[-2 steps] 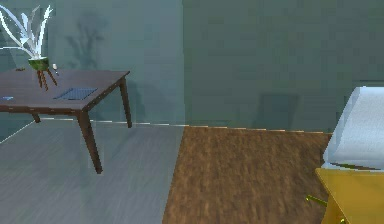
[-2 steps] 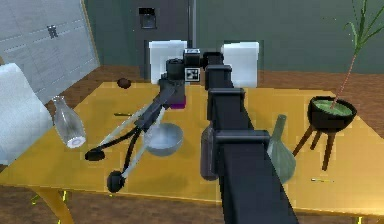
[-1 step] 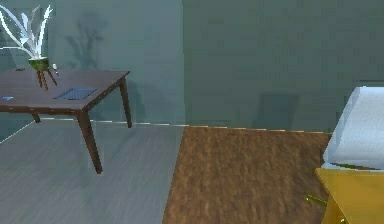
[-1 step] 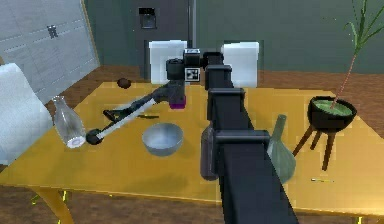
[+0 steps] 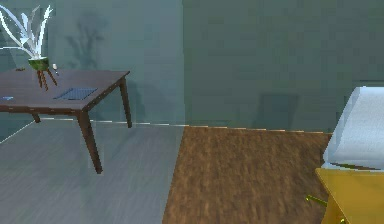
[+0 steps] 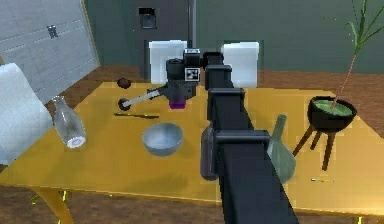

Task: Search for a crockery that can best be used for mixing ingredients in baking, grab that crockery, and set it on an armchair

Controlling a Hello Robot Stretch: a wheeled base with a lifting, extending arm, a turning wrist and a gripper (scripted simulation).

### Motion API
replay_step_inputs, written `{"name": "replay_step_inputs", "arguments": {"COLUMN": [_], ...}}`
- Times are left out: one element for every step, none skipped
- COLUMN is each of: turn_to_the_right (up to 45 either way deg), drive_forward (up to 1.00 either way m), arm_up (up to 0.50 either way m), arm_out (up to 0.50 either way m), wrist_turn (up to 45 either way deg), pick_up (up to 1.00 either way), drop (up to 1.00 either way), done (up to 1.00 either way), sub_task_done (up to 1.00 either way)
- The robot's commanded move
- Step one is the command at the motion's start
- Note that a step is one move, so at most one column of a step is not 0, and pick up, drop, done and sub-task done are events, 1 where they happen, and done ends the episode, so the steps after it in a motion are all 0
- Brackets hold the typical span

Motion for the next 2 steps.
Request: {"name": "replay_step_inputs", "arguments": {"turn_to_the_right": [0.0, 0.0], "drive_forward": [0.00, 0.00], "arm_up": [0.00, -0.28], "arm_out": [0.00, 0.00], "wrist_turn": [24.0, 0.0], "pick_up": [0.00, 0.00], "drop": [0.00, 0.00], "done": [0.00, 0.00], "sub_task_done": [0.00, 0.00]}}
